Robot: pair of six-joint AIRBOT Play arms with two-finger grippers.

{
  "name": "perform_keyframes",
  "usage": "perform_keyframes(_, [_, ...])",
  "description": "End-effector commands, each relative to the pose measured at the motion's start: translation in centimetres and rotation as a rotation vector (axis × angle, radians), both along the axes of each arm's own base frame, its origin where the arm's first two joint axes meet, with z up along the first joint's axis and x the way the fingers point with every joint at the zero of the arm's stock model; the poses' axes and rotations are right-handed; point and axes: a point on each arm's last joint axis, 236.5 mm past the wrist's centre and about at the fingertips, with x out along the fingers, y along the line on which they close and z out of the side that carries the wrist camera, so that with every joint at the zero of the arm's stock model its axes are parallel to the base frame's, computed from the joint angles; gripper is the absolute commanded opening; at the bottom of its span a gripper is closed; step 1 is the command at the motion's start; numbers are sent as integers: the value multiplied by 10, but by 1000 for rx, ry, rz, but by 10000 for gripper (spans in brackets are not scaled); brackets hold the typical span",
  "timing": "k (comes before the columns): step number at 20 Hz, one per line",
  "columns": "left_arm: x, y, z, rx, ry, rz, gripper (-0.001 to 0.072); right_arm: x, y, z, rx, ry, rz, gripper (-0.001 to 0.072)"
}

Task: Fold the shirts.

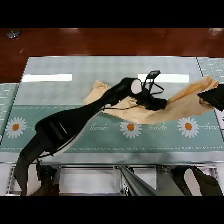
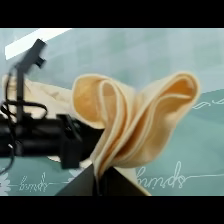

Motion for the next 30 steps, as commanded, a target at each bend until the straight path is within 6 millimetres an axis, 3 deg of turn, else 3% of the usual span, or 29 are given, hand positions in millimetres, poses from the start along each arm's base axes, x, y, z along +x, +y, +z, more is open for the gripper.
perform_keyframes(1, [46,57,37,12,30,58,23,2,10,-3,10,13,37,34])
perform_keyframes(3, [90,120,74,46,-40,139,24,10,30,-5,25,6,89,34])
perform_keyframes(5, [124,200,119,115,-140,238,24,27,57,-5,57,-15,130,33])
perform_keyframes(7, [133,290,166,216,-231,323,24,45,93,-7,106,-30,180,33])
perform_keyframes(10, [119,415,240,332,-417,507,25,74,167,-20,133,-21,314,34])
perform_keyframes(12, [91,476,278,366,-521,649,24,91,220,-39,131,18,412,34])
perform_keyframes(13, [72,494,288,363,-551,699,24,99,246,-51,130,46,457,34])
perform_keyframes(16, [1,502,280,341,-547,742,25,123,308,-89,128,117,533,34])
perform_keyframes(19, [-45,500,233,350,-510,742,25,142,354,-121,155,176,572,34])
perform_keyframes(24, [-77,488,147,336,-368,723,25,148,402,-139,227,211,624,34])
perform_keyframes(27, [-71,479,131,292,-335,729,25,147,414,-149,215,215,638,37])
perform_keyframes(28, [-66,479,132,283,-347,739,25,145,414,-156,211,233,640,257])
perform_keyframes(29, [-61,480,134,274,-362,750,25,141,409,-161,201,254,657,625])
perform_keyframes(30, [-56,481,137,267,-380,762,25,140,399,-161,194,280,671,633])
